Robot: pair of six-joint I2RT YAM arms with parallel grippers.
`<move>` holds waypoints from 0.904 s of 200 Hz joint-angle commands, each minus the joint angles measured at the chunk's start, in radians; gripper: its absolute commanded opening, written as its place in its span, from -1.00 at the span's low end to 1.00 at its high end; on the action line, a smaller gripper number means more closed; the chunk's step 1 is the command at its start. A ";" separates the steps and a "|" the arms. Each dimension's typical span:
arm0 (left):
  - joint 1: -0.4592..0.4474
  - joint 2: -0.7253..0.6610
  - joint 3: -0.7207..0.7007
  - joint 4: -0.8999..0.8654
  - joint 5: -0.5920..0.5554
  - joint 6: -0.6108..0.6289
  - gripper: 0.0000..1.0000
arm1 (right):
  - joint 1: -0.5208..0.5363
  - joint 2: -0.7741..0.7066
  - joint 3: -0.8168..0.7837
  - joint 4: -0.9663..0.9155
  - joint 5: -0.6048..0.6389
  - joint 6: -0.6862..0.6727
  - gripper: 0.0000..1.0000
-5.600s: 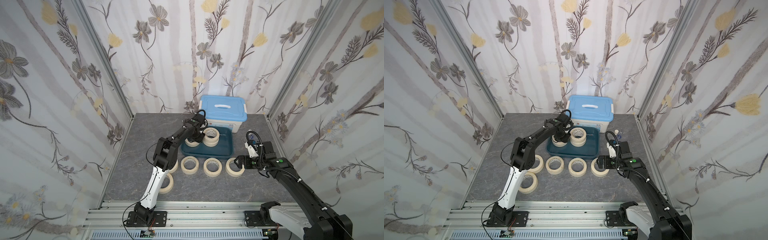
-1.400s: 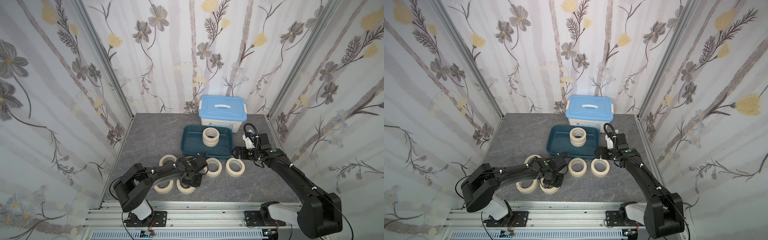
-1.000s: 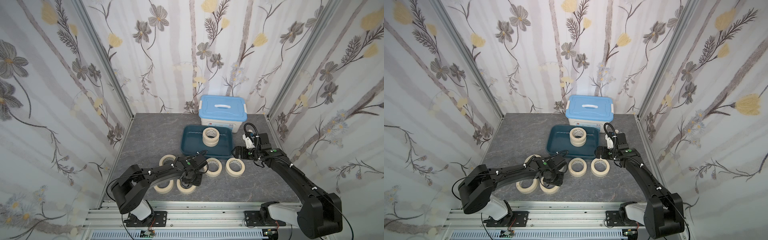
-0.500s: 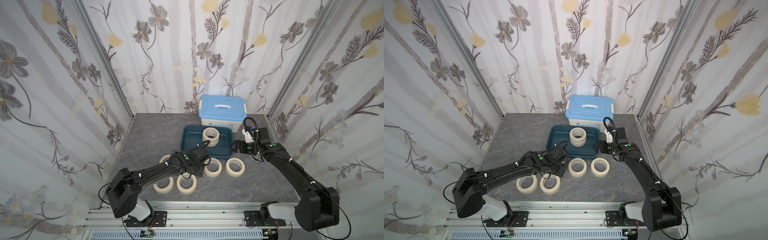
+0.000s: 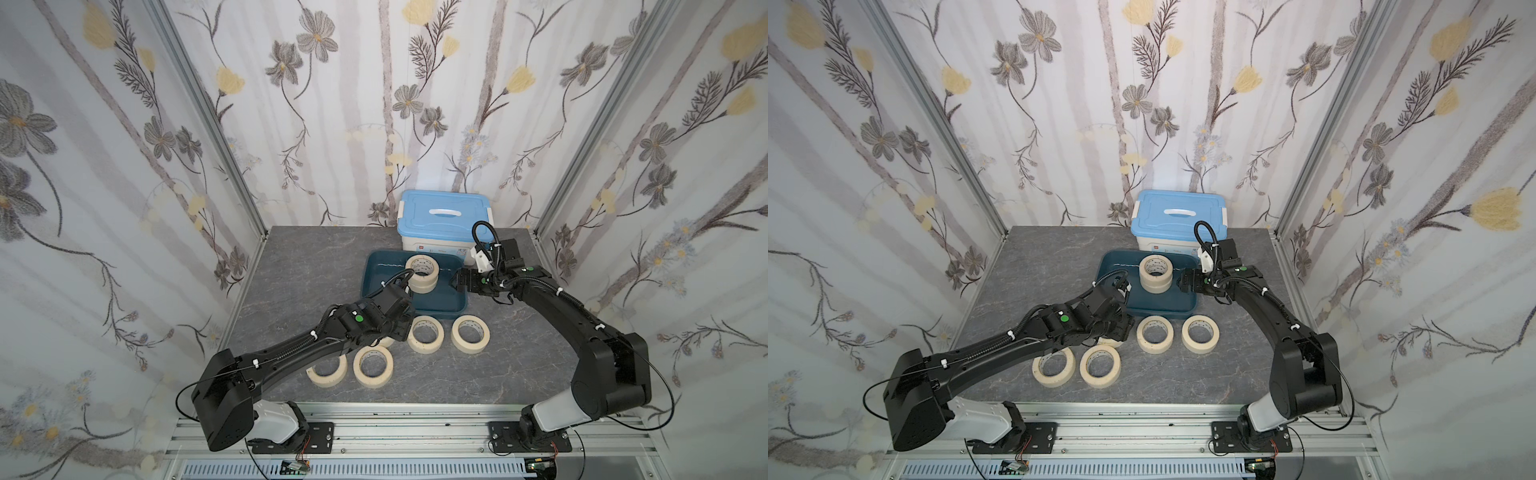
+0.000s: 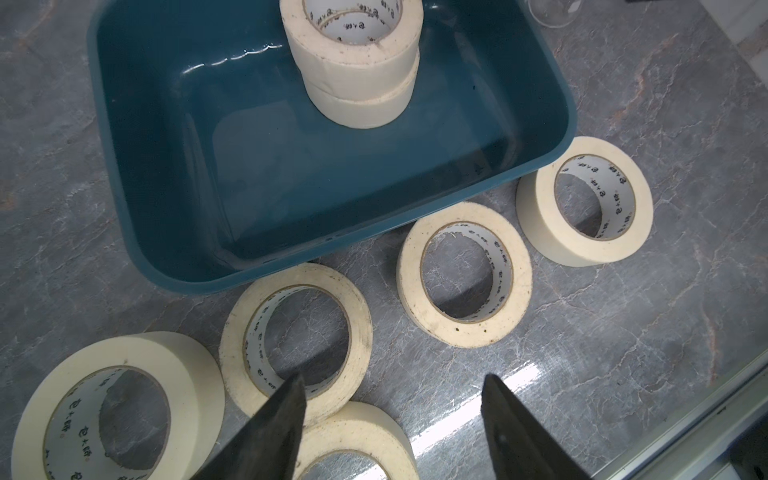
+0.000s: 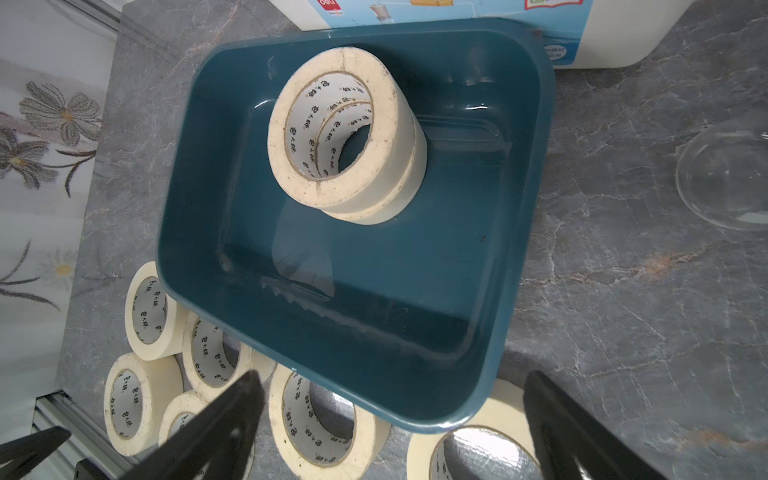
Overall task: Take out the art tape in the storage box
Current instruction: Pick up the art tape from the storage box.
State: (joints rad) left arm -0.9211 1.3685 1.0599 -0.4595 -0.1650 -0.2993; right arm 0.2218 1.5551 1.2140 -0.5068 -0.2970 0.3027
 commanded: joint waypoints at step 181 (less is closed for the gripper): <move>0.021 -0.193 -0.154 0.170 -0.113 0.001 1.00 | 0.075 0.534 0.495 -0.021 0.144 0.090 0.24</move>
State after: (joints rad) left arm -0.9016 1.1824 0.9077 -0.2962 -0.2470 -0.2916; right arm 0.2996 2.0621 1.6772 -0.5480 -0.1841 0.3740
